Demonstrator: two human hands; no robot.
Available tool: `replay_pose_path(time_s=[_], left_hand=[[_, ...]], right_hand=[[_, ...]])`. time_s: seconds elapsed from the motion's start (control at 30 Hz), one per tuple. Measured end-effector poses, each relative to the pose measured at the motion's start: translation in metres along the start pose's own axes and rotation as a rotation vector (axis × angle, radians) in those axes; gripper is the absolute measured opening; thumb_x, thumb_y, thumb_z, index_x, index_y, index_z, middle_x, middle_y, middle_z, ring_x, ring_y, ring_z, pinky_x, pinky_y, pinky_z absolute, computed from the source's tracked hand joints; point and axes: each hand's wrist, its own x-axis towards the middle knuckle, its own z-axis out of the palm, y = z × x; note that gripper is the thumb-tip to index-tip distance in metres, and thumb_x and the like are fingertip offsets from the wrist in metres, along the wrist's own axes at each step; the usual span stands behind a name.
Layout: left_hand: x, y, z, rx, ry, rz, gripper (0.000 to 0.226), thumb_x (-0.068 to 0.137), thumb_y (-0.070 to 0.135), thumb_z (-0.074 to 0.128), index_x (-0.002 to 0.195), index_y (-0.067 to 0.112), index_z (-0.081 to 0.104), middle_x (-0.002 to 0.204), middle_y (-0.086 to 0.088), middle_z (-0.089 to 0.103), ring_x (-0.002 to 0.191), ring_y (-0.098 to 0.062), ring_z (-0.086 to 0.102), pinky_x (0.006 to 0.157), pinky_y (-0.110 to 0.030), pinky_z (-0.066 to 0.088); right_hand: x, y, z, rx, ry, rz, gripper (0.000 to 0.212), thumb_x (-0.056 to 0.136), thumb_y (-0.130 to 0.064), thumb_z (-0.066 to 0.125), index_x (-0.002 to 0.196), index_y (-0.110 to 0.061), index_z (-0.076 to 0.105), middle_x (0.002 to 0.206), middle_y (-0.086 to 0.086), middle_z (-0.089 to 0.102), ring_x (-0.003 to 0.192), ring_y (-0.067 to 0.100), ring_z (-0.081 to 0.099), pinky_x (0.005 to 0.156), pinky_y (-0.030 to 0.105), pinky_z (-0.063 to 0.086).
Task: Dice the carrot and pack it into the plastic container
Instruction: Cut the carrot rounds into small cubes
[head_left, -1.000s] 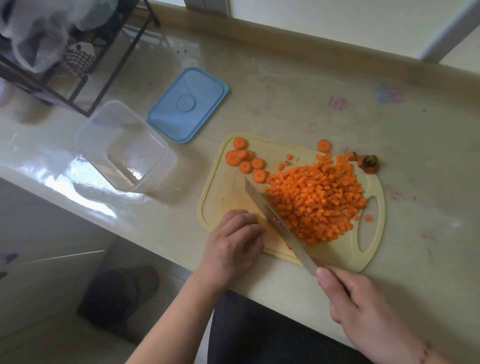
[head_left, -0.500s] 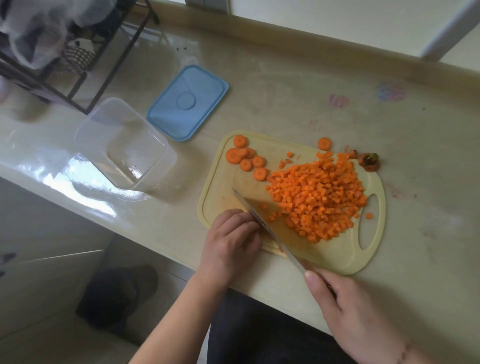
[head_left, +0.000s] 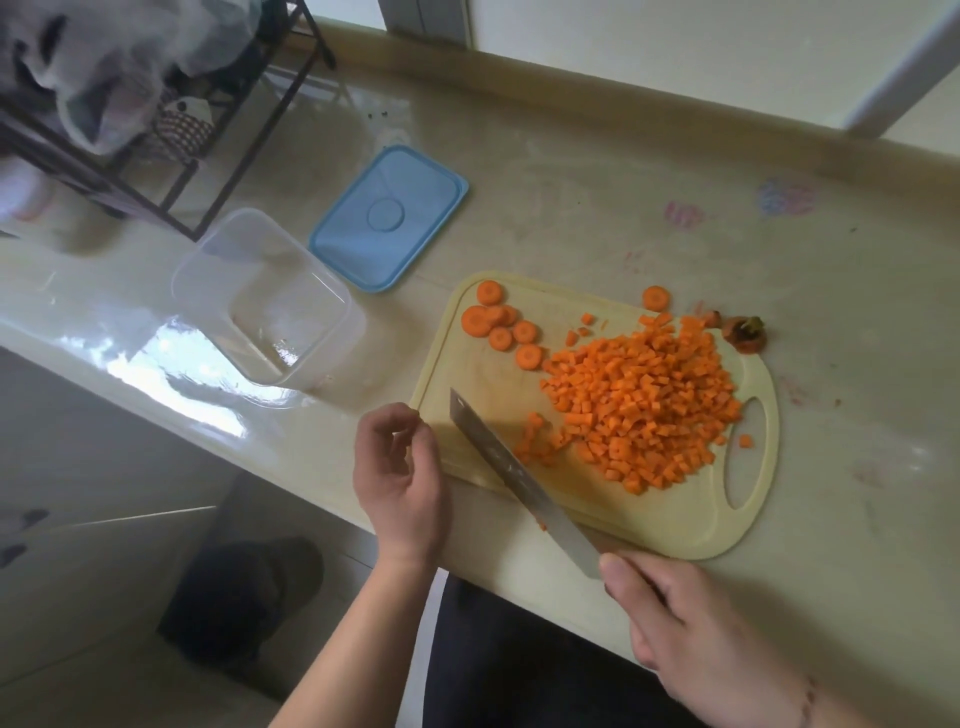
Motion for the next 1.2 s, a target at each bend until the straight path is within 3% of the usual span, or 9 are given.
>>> replay_pose_path(time_s=[0.4,0.53,0.6,0.63,0.77,0.87,1.03,1.1,1.2], left_hand=[[0.075,0.010,0.054,0.659,-0.650,0.642,0.035,0.090,0.022,0.073,0.123,0.012,0.069,0.128,-0.004,0.067,0.120,-0.033,0.053,0.101,-0.043,0.045],[0.095,0.012,0.063,0.741,-0.807,0.704,0.043,0.092,0.040,0.054,0.125,0.017,0.069,0.130,0.003,0.067,0.125,-0.030,0.047,0.096,-0.049,0.041],[0.100,0.010,0.062,0.751,-0.832,0.799,0.039,0.090,0.040,0.055,0.118,0.019,0.072,0.125,0.006,0.068,0.122,-0.031,0.050,0.094,-0.050,0.041],[0.101,0.010,0.061,0.764,-0.839,0.857,0.037,0.088,0.041,0.056,0.114,0.020,0.073,0.123,0.007,0.069,0.121,-0.033,0.053,0.093,-0.051,0.042],[0.099,0.007,0.059,0.755,-0.836,0.998,0.031,0.089,0.041,0.056,0.104,0.022,0.075,0.119,0.003,0.069,0.118,-0.032,0.052,0.092,-0.046,0.038],[0.098,0.007,0.057,0.761,-0.800,1.018,0.032,0.091,0.041,0.056,0.101,0.018,0.074,0.113,-0.002,0.069,0.114,-0.028,0.048,0.090,-0.044,0.035],[0.089,0.008,0.037,0.782,-0.816,0.986,0.036,0.084,0.047,0.060,0.100,0.017,0.072,0.108,-0.001,0.067,0.110,-0.027,0.049,0.090,-0.042,0.036],[0.076,0.004,0.020,0.781,-0.768,0.910,0.035,0.083,0.048,0.062,0.097,0.018,0.072,0.107,0.002,0.068,0.106,-0.027,0.053,0.089,-0.039,0.037],[0.052,-0.008,0.000,0.805,-0.646,0.793,0.031,0.083,0.045,0.064,0.101,0.020,0.071,0.111,0.002,0.068,0.105,-0.030,0.056,0.089,-0.037,0.037]], right_hand=[[-0.015,0.007,-0.013,0.292,0.221,0.210,0.057,0.075,-0.071,0.051,0.071,-0.015,0.062,0.040,0.008,0.040,0.035,0.016,0.036,0.040,0.021,0.030],[-0.023,0.003,-0.013,0.276,0.384,0.049,0.053,0.094,-0.007,0.055,0.048,-0.029,0.069,0.031,0.010,0.043,0.030,0.011,0.043,0.044,0.021,0.039],[-0.021,-0.002,-0.015,0.467,0.480,-0.039,0.067,0.100,0.002,0.039,0.045,-0.022,0.068,0.031,0.016,0.042,0.027,0.007,0.040,0.058,0.027,0.021],[-0.020,0.001,-0.019,0.405,0.454,0.001,0.061,0.100,-0.003,0.043,0.047,-0.020,0.069,0.032,0.016,0.044,0.027,0.006,0.040,0.051,0.021,0.040],[-0.028,0.011,-0.032,0.352,0.467,0.033,0.015,0.075,-0.055,0.070,0.066,-0.043,0.073,0.050,0.018,0.060,0.041,0.011,0.054,0.046,0.017,0.040],[-0.031,0.009,-0.029,0.325,0.458,-0.018,0.055,0.042,-0.098,0.052,0.072,-0.055,0.071,0.046,0.012,0.060,0.043,-0.002,0.054,0.048,0.007,0.041],[-0.037,-0.006,-0.034,0.273,0.464,-0.001,0.043,0.049,-0.092,0.058,0.071,-0.057,0.070,0.047,0.011,0.062,0.039,0.004,0.053,0.046,0.010,0.040],[-0.034,-0.010,-0.034,0.187,0.492,-0.022,0.007,0.072,-0.057,0.073,0.072,-0.062,0.068,0.055,0.008,0.067,0.038,0.007,0.054,0.045,0.010,0.041],[-0.030,-0.010,-0.034,-0.118,0.348,-0.109,0.027,0.076,-0.053,0.061,0.097,-0.070,0.060,0.086,-0.027,0.072,0.081,-0.016,0.063,0.067,-0.005,0.040]])
